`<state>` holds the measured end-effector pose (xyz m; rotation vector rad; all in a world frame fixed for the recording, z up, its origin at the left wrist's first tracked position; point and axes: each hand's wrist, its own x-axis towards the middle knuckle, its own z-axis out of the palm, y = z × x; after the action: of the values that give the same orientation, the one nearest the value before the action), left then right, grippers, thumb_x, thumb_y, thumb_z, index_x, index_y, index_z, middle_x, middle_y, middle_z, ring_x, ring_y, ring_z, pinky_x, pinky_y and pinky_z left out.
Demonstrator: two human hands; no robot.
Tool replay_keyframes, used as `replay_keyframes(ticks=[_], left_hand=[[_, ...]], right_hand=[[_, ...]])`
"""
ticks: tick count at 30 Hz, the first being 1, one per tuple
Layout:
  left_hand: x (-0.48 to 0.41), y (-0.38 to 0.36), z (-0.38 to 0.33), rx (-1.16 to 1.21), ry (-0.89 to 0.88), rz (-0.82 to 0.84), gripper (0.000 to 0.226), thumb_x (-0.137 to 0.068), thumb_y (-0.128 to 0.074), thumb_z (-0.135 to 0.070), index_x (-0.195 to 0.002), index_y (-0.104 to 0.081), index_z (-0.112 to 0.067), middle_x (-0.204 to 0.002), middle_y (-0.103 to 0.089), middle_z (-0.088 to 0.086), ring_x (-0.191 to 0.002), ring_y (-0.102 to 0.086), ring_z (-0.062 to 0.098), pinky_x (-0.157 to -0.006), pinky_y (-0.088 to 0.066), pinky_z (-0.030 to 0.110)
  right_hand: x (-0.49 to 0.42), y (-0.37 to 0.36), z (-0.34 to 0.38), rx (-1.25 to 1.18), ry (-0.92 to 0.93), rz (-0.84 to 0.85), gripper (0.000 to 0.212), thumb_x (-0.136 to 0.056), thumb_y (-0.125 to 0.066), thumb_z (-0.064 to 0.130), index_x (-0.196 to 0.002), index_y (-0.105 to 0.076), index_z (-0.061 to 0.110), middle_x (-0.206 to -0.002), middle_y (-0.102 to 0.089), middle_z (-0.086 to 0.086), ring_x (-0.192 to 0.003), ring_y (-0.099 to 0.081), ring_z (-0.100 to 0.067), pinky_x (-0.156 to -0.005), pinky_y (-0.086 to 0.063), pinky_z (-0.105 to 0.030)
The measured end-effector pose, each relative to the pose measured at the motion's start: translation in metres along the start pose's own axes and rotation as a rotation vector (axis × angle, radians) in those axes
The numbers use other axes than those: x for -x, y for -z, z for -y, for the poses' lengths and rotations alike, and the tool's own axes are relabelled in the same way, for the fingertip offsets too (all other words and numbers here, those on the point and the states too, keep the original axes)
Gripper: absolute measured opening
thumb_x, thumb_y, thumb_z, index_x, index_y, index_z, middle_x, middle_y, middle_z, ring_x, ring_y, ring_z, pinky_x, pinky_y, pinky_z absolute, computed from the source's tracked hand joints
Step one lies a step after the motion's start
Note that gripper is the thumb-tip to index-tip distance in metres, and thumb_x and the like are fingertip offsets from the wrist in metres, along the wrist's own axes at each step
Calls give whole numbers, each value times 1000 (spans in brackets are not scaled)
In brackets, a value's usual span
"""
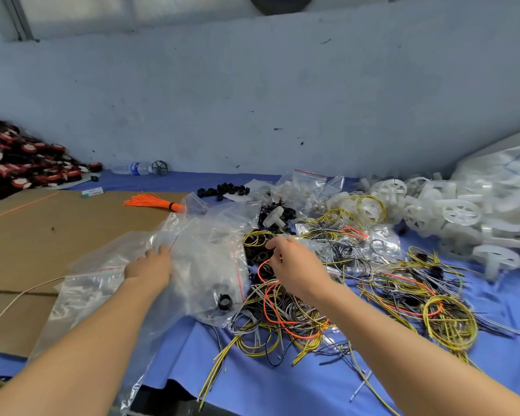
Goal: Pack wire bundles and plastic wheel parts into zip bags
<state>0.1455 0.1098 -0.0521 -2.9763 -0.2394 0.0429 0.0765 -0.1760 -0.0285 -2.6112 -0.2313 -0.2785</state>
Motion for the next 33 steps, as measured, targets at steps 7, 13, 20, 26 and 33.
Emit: replay_keyframes(ticks=[7,13,20,26,33], left_hand=[[-1,-4,4,183,164,-131,31,-94,-39,-11,-119,-59,-10,-122,-62,15,-109,-60,35,-87,-44,41],[-3,18,1,481,218,-299,32,-101,-36,-22,-108,-66,-12,-113,-64,20,-101,-58,41,-80,-45,41],[16,102,-63,1162,-220,-330,15,-95,-60,-26,-92,-71,-16,-78,-65,1,-71,-57,17,-64,-47,27],[70,139,-151,1554,-483,45,17,-91,-67,-28,-96,-66,-12,-81,-66,-2,-69,-60,10,-63,-53,27],[123,127,-211,1734,-655,276,12,-93,-62,-27,-90,-68,-17,-79,-71,-3,-71,-66,10,-64,-55,25]], right_hand=[[4,6,-14,-34,-31,-46,36,-100,-37,19,-131,-54,21,-127,-55,1,-100,-59,-19,-82,-51,-39],[4,5,-13,-83,-35,-76,35,-99,-38,20,-130,-54,23,-122,-56,2,-97,-58,-17,-81,-52,-40],[3,15,-2,-318,-52,-177,34,-100,-40,21,-132,-51,24,-116,-58,4,-96,-59,-13,-84,-52,-40],[7,46,11,-644,-69,-371,34,-101,-45,23,-135,-51,20,-121,-61,-2,-110,-58,-17,-96,-47,-38],[60,88,-24,-855,-93,-370,52,-100,-50,17,-150,-36,17,-145,-51,-1,-131,-50,-10,-111,-40,-37]])
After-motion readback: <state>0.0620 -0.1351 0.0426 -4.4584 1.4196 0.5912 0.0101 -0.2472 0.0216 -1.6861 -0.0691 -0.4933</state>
